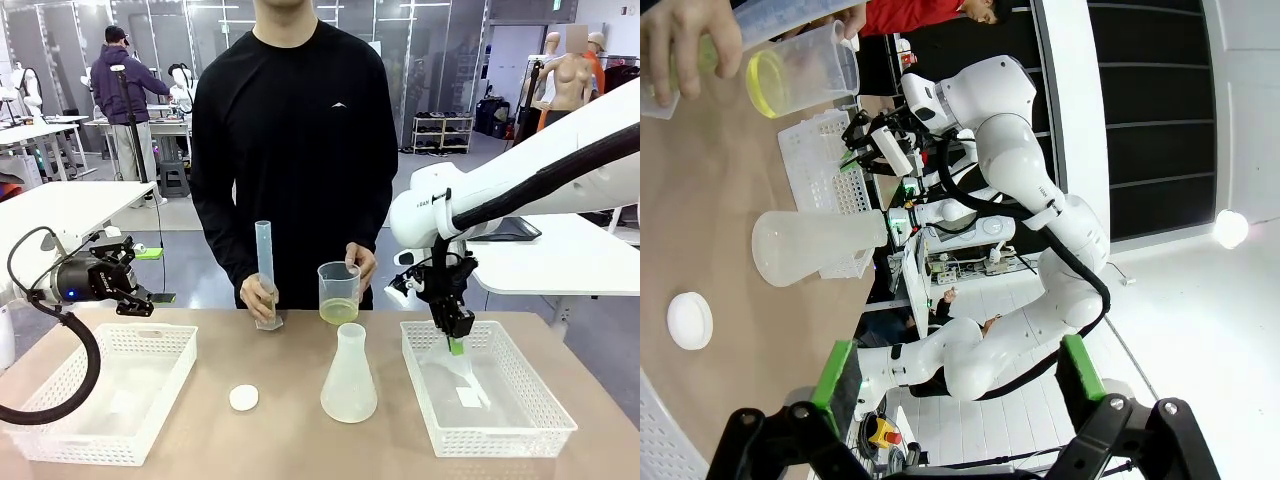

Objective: Prepare the solutions needed for the experiment.
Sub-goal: Pick up the Plastic Funnel and insert it into the Big flask.

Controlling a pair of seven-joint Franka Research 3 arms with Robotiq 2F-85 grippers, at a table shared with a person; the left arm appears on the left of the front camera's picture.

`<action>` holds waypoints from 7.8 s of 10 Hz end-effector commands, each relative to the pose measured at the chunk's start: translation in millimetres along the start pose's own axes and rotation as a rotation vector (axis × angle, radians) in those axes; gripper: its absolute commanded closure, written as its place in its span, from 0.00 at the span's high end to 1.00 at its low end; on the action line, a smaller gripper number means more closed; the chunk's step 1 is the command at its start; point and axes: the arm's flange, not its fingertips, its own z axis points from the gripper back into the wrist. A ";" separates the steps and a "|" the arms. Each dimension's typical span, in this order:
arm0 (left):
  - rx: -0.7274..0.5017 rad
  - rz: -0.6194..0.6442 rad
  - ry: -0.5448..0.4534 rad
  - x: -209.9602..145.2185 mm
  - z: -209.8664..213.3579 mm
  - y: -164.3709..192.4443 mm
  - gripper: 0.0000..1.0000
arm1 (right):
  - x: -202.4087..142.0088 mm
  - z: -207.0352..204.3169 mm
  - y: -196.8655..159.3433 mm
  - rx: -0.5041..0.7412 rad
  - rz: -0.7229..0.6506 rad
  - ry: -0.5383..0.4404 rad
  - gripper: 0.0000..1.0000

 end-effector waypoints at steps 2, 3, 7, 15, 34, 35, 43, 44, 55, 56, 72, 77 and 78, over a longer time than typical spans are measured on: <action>0.004 -0.007 0.003 0.0 0.0 -2.9 1.00 | -2.7 3.5 -5.4 0.003 0.022 0.024 0.00; 0.004 -0.007 0.003 0.0 0.0 -2.9 1.00 | -0.8 8.5 1.6 -0.013 -0.011 0.041 0.00; 0.004 -0.007 0.003 0.0 0.0 -2.9 1.00 | 17.8 62.1 60.6 -0.244 -0.222 0.109 0.00; 0.004 -0.007 0.003 0.0 0.0 -2.9 1.00 | 43.2 140.4 220.2 -0.856 -0.385 0.122 0.00; 0.004 -0.007 0.003 0.0 0.0 -2.9 1.00 | 158.9 170.7 292.3 -1.015 0.026 -0.214 0.06; 0.004 -0.007 0.003 0.0 0.0 -2.9 1.00 | 161.7 169.5 298.2 -1.022 0.038 -0.223 0.06; 0.004 -0.007 0.003 0.0 0.0 -2.9 1.00 | 173.6 165.3 299.9 -1.048 0.030 -0.232 0.06; 0.004 -0.007 0.003 0.0 0.0 -2.9 1.00 | 171.3 160.9 297.5 -1.034 0.002 -0.226 0.06; 0.004 -0.007 0.003 0.0 0.0 -2.9 1.00 | 169.0 113.4 270.1 -0.997 -0.089 -0.327 0.06; 0.004 -0.007 0.003 0.0 0.0 -2.9 1.00 | 169.0 109.4 266.6 -0.988 -0.094 -0.340 0.06; 0.004 -0.007 0.003 0.0 0.0 -2.9 1.00 | 173.3 52.8 229.6 -0.897 -0.164 -0.372 0.06; 0.004 -0.007 0.003 0.0 0.0 -2.9 1.00 | 171.4 45.5 228.4 -0.887 -0.177 -0.358 0.62; 0.004 -0.007 0.003 0.0 0.0 -2.9 1.00 | 171.0 45.3 227.6 -0.885 -0.179 -0.343 0.65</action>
